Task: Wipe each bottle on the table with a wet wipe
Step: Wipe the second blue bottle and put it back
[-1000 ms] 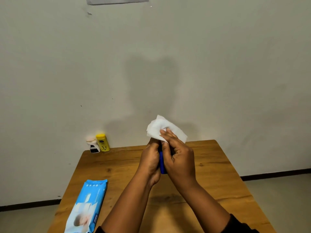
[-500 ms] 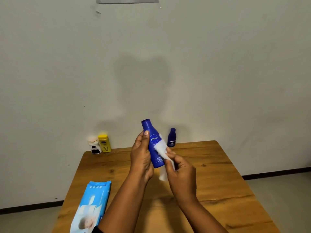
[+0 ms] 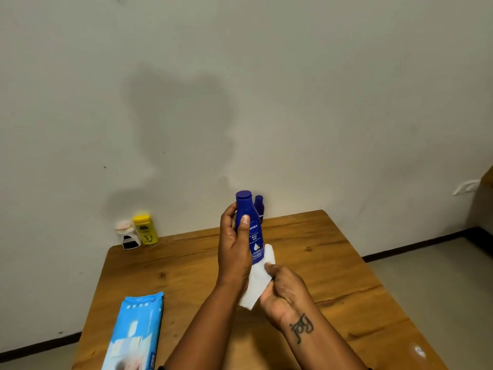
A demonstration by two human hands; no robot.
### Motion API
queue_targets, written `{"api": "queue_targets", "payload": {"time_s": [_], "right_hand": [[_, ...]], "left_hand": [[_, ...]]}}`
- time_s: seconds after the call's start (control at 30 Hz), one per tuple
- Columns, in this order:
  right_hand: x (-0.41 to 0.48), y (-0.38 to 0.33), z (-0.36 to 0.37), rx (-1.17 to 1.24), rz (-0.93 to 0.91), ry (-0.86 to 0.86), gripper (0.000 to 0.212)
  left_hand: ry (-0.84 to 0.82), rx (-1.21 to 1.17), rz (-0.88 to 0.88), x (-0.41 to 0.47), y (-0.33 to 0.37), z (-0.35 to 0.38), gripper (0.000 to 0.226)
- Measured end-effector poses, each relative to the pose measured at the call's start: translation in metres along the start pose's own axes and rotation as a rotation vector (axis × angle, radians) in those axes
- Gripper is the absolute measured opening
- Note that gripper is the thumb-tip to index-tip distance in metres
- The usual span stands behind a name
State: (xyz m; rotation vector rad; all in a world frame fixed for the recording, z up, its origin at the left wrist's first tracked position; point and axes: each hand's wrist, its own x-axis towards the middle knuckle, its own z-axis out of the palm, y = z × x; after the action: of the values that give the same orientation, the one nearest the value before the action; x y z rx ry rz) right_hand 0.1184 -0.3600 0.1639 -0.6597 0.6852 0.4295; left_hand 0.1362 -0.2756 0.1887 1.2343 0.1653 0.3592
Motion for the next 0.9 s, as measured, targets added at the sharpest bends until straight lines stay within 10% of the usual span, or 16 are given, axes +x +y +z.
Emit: {"api": "queue_targets", "payload": {"time_s": [0.23, 0.43, 0.9], "right_hand": [[-0.009, -0.027, -0.039, -0.47, -0.339, 0.156, 0.023], [0.02, -0.061, -0.049, -1.756, -0.639, 0.176, 0.044], [0.132, -0.161, -0.014, -1.386, -0.81, -0.092, 0.034]], "left_hand": [[0.075, -0.053, -0.065, 0.019, -0.016, -0.009, 0.027], [0.026, 0.008, -0.136, 0.034, -0.035, 0.004, 0.028], [0.002, 0.237, -0.15, 0.1, -0.11, 0.091, 0.032]]}}
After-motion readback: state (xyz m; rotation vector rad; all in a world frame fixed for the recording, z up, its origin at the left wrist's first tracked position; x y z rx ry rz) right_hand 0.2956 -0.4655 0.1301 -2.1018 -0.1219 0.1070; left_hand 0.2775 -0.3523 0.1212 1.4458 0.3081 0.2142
